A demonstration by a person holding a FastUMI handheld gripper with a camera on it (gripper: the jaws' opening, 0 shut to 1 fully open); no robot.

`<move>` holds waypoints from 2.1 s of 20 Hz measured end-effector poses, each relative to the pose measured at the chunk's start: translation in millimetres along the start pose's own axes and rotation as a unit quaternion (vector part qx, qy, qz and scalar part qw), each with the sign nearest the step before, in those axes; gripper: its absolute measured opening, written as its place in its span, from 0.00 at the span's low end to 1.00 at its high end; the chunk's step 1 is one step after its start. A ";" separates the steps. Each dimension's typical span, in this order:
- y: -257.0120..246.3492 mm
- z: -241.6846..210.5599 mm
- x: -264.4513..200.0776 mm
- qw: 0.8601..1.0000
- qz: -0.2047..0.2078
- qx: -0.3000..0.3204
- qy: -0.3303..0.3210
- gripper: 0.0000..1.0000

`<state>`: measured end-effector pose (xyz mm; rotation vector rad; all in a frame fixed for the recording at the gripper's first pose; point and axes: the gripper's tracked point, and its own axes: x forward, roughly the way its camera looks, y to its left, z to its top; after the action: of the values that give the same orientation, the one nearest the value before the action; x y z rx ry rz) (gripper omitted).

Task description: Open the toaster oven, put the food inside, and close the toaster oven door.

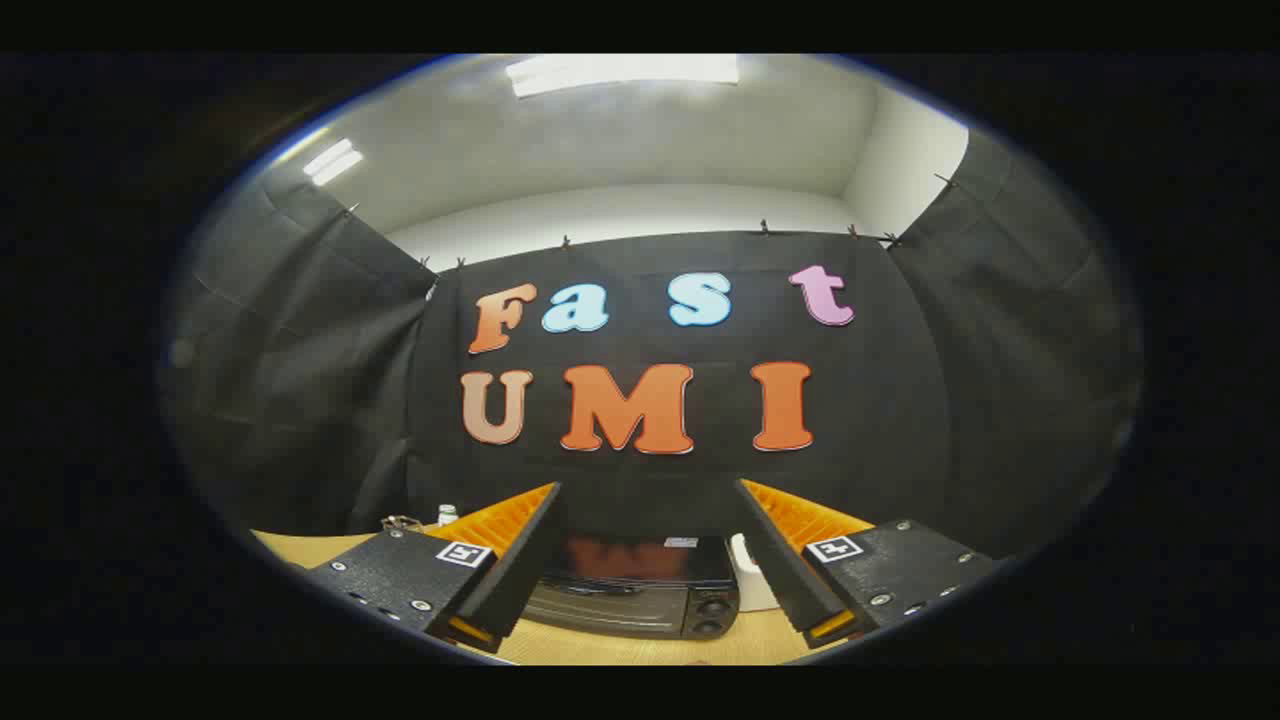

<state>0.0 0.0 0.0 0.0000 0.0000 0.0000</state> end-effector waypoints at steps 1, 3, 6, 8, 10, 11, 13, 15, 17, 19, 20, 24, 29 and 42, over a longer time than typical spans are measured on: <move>2.2 -2.5 0.1 1.000 0.002 0.001 0.003 0.98; 5.9 -6.0 -1.9 1.000 0.012 0.008 0.012 0.98; 2.9 -6.8 -1.9 1.000 0.012 0.013 0.019 0.98; -2.1 -5.2 -2.2 1.000 0.005 0.011 0.015 0.98; -2.0 -3.8 -3.0 1.000 0.004 0.011 0.012 0.98; -1.3 -2.4 -3.8 1.000 0.005 0.012 0.011 0.98; -2.7 -2.1 -3.0 1.000 0.005 0.008 0.011 0.98; -3.7 -4.1 -4.1 1.000 0.006 0.003 0.013 0.98; -5.2 -3.2 -4.7 1.000 0.005 0.005 0.013 0.98; -5.4 -4.1 -5.1 1.000 0.006 0.013 0.013 0.98; -3.0 -7.0 -4.7 1.000 0.009 0.017 0.015 0.98; 10.6 -23.0 -2.1 0.999 0.023 0.016 0.028 0.98; 32.6 -50.7 11.1 0.998 0.042 0.005 0.048 0.98; 66.0 -177.1 85.4 0.988 0.050 0.032 0.141 0.99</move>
<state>85.4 66.0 -177.1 0.0646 0.2831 0.1006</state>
